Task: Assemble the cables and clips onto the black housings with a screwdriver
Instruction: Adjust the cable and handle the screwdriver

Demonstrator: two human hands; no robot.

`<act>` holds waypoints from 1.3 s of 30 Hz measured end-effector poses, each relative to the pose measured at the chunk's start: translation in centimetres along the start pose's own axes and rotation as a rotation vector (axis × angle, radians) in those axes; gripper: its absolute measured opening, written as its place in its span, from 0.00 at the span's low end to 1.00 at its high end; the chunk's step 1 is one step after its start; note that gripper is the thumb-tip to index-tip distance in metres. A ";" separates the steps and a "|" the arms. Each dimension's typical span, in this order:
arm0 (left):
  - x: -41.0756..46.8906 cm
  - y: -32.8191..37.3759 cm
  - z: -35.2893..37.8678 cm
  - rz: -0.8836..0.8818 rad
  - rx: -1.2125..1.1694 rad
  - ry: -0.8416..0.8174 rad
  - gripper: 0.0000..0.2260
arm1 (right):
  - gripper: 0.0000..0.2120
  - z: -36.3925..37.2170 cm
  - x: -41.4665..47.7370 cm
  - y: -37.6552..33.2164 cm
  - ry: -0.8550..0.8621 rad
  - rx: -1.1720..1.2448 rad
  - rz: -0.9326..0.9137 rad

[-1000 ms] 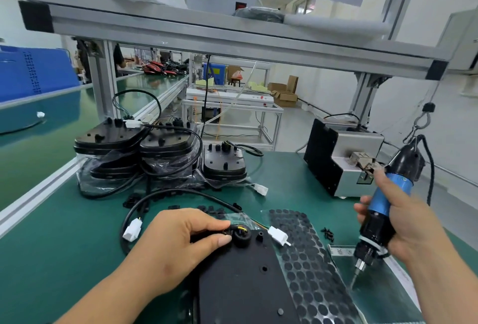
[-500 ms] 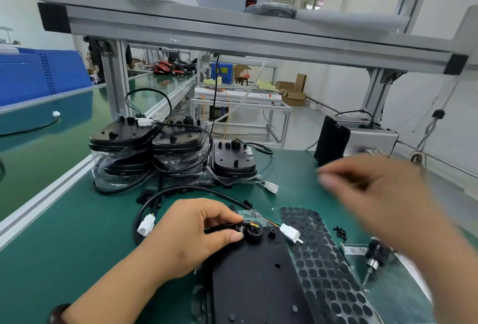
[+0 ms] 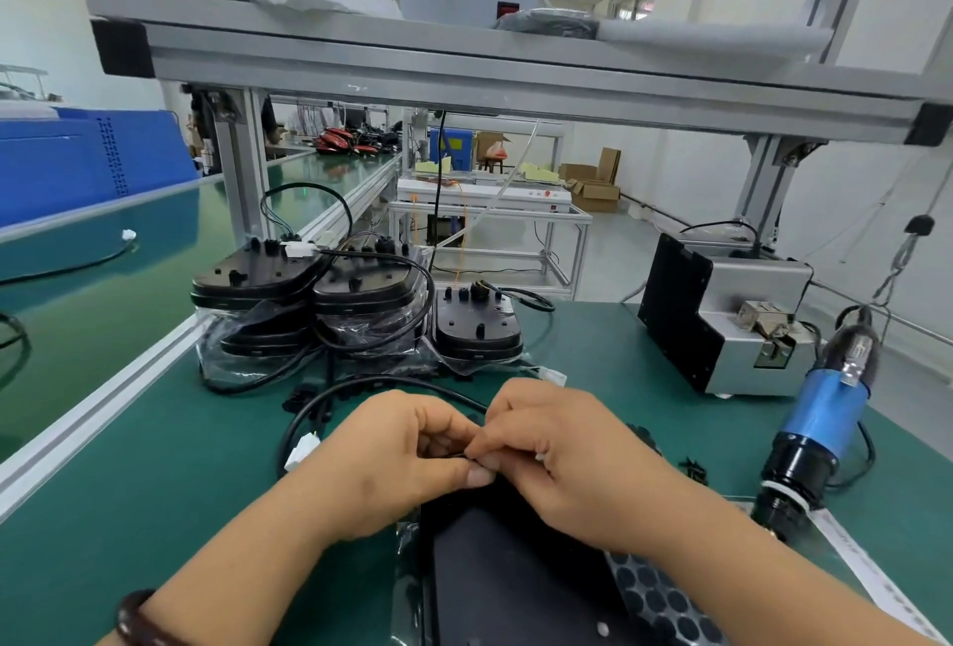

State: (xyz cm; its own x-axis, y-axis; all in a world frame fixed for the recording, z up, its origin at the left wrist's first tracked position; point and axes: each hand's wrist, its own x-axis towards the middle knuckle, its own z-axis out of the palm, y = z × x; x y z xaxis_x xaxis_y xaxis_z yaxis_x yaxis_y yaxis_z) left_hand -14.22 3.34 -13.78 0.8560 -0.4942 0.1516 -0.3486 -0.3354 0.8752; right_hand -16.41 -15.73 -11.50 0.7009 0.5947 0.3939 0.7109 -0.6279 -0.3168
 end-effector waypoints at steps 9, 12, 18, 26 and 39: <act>0.3 0.2 -0.4 -0.009 -0.038 -0.063 0.09 | 0.07 -0.2 -0.3 1.4 -0.035 0.077 -0.016; 0.3 0.3 -0.7 -0.014 -0.052 -0.105 0.10 | 0.06 -0.2 -0.1 1.5 -0.060 0.078 -0.037; 0.3 0.4 -1.4 -0.041 -0.093 -0.140 0.11 | 0.04 0.3 -0.1 1.6 -0.024 0.103 -0.018; 0.6 0.8 -0.7 -0.102 -0.146 -0.153 0.11 | 0.11 1.9 -0.7 1.4 0.246 0.408 0.269; 0.9 1.1 -0.7 -0.142 -0.238 -0.209 0.11 | 0.05 2.6 -1.1 0.9 0.333 0.223 0.139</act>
State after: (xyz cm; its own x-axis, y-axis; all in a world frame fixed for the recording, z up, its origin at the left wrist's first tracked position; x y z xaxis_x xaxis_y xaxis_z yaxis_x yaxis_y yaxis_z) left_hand -13.58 3.10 -12.39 0.7844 -0.6177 -0.0555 -0.1116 -0.2287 0.9671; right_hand -16.39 -15.59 -14.46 0.7597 0.2945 0.5797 0.6318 -0.5454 -0.5509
